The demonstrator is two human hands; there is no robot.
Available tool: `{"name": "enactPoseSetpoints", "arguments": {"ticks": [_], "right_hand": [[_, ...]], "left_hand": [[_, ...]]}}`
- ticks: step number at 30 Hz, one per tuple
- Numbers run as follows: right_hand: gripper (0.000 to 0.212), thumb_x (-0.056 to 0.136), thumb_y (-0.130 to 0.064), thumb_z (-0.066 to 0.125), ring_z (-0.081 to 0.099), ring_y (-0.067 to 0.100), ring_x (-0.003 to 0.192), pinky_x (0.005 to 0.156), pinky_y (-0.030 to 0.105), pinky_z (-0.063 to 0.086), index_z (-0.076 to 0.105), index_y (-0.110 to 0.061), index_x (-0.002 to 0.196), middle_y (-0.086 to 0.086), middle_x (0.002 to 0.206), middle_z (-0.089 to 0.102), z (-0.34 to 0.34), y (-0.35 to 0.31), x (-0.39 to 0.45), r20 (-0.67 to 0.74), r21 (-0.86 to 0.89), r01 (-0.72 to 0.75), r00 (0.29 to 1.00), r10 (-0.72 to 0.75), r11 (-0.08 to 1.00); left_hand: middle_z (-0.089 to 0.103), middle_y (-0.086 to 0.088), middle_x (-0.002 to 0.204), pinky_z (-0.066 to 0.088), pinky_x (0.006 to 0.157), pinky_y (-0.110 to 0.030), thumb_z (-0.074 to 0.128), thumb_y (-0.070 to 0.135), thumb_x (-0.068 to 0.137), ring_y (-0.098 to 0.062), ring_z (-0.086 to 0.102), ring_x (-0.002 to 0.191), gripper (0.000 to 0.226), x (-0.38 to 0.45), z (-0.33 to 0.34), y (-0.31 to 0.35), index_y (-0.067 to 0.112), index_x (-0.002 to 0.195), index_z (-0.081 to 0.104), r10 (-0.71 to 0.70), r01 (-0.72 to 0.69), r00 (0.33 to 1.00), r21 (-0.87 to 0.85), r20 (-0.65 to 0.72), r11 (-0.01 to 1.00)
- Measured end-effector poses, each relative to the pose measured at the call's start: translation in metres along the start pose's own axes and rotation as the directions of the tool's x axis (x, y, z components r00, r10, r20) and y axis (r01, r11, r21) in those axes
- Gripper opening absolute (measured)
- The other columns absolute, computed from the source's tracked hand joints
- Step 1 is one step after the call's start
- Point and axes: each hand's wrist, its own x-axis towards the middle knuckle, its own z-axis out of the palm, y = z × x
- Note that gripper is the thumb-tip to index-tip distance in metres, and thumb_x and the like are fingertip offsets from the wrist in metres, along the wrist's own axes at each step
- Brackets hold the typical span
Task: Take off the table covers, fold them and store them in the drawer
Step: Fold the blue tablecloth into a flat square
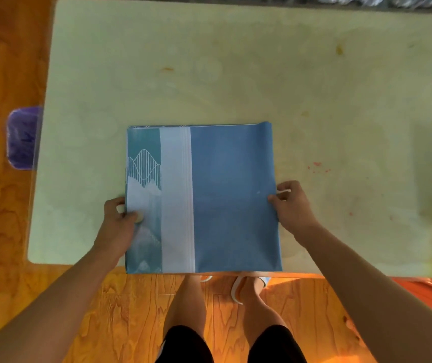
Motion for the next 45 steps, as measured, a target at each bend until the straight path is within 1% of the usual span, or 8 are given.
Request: {"name": "enactPoseSetpoints", "arguments": {"ticks": [7, 11, 19, 24, 30, 34, 38, 45], "right_hand": [[0.026, 0.09, -0.002, 0.063, 0.053, 0.018, 0.074, 0.067, 0.031, 0.045, 0.057, -0.025, 0.081, 0.002, 0.085, 0.061, -0.007, 0.013, 0.016, 0.034, -0.185, 0.179, 0.984, -0.176, 0.966], [0.081, 0.083, 0.023, 0.045, 0.062, 0.027, 0.095, 0.084, 0.04, 0.056, 0.069, -0.054, 0.089, -0.002, 0.104, 0.063, -0.019, 0.037, 0.008, 0.221, -0.229, 0.358, 0.925, -0.309, 0.905], [0.053, 0.094, -0.026, 0.064, 0.046, 0.025, 0.122, 0.096, 0.041, 0.05, 0.049, -0.029, 0.145, 0.006, 0.136, 0.043, -0.036, 0.04, -0.01, 0.511, -0.674, 0.668, 0.731, -0.453, 0.316], [0.053, 0.1, -0.038, 0.045, 0.045, 0.043, 0.134, 0.113, 0.056, 0.034, 0.053, -0.01, 0.145, 0.023, 0.147, 0.046, -0.051, 0.051, 0.009, 0.646, -0.684, 0.694, 0.435, -0.627, -0.224], [0.043, 0.101, -0.027, 0.049, 0.046, 0.031, 0.14, 0.111, 0.044, 0.044, 0.057, -0.011, 0.14, 0.011, 0.147, 0.053, -0.057, 0.036, 0.021, 0.768, -0.518, 0.824, 0.329, -0.549, -0.231], [0.042, 0.092, -0.047, 0.043, 0.067, 0.022, 0.114, 0.101, 0.037, 0.051, 0.069, -0.029, 0.119, 0.002, 0.126, 0.07, -0.054, 0.015, 0.01, 0.456, -0.504, 0.69, 0.723, -0.519, 0.519], [0.044, 0.103, -0.044, 0.044, 0.058, 0.033, 0.078, 0.071, 0.04, 0.044, 0.06, -0.008, 0.084, 0.016, 0.081, 0.064, -0.033, -0.022, 0.023, 0.195, -0.475, 0.303, 0.952, -0.236, 0.826], [0.036, 0.107, -0.032, 0.034, 0.052, 0.034, 0.071, 0.065, 0.037, 0.033, 0.046, -0.013, 0.079, 0.005, 0.071, 0.054, 0.011, -0.029, 0.016, -0.169, -0.491, 0.088, 0.966, -0.194, 0.867]], "left_hand": [[0.059, 0.017, 0.136, 0.048, 0.105, -0.019, 0.052, -0.014, 0.095, 0.005, 0.057, 0.12, 0.06, 0.019, -0.048, -0.017, 0.036, 0.123, 0.068, 0.282, -0.465, 0.846, 0.367, 0.453, 0.805], [0.062, -0.001, 0.134, 0.059, 0.089, -0.038, 0.084, -0.005, 0.074, -0.026, 0.067, 0.109, 0.07, 0.037, -0.057, -0.029, 0.016, 0.137, 0.062, 0.494, -0.768, 0.607, 0.621, 0.623, 0.16], [0.056, -0.014, 0.105, 0.051, 0.085, -0.048, 0.087, 0.028, 0.065, -0.033, 0.058, 0.09, 0.082, 0.045, -0.054, -0.03, 0.007, 0.138, 0.058, 0.581, -0.701, 0.455, 0.674, 0.675, -0.233], [0.017, -0.016, 0.167, 0.003, 0.125, -0.046, 0.055, 0.013, 0.084, -0.04, 0.014, 0.154, 0.077, 0.049, -0.057, -0.046, 0.015, 0.158, 0.033, 0.432, -0.771, 0.27, 0.462, 0.861, -0.438], [0.031, 0.005, 0.164, 0.017, 0.126, -0.03, 0.078, 0.017, 0.085, -0.017, 0.027, 0.153, 0.089, 0.049, -0.066, -0.041, 0.027, 0.158, 0.03, 0.435, -0.907, 0.368, 0.42, 0.821, -0.024], [0.072, 0.017, 0.111, 0.051, 0.09, -0.034, 0.067, 0.011, 0.097, -0.015, 0.067, 0.11, 0.055, 0.024, -0.054, 0.001, 0.066, 0.09, 0.068, 0.386, -0.532, 0.83, 0.364, 0.402, 0.765], [0.075, 0.0, 0.085, 0.045, 0.074, -0.032, 0.044, 0.06, 0.101, -0.025, 0.068, 0.089, 0.05, 0.047, -0.031, 0.05, 0.022, 0.088, 0.074, 0.094, -0.132, 0.986, 0.309, 0.136, 0.942], [0.062, -0.009, 0.081, 0.039, 0.071, -0.035, 0.059, 0.042, 0.094, -0.019, 0.051, 0.075, 0.035, 0.057, -0.007, 0.044, 0.008, 0.088, 0.063, 0.232, -0.238, 0.969, -0.072, -0.08, 0.969]]}}
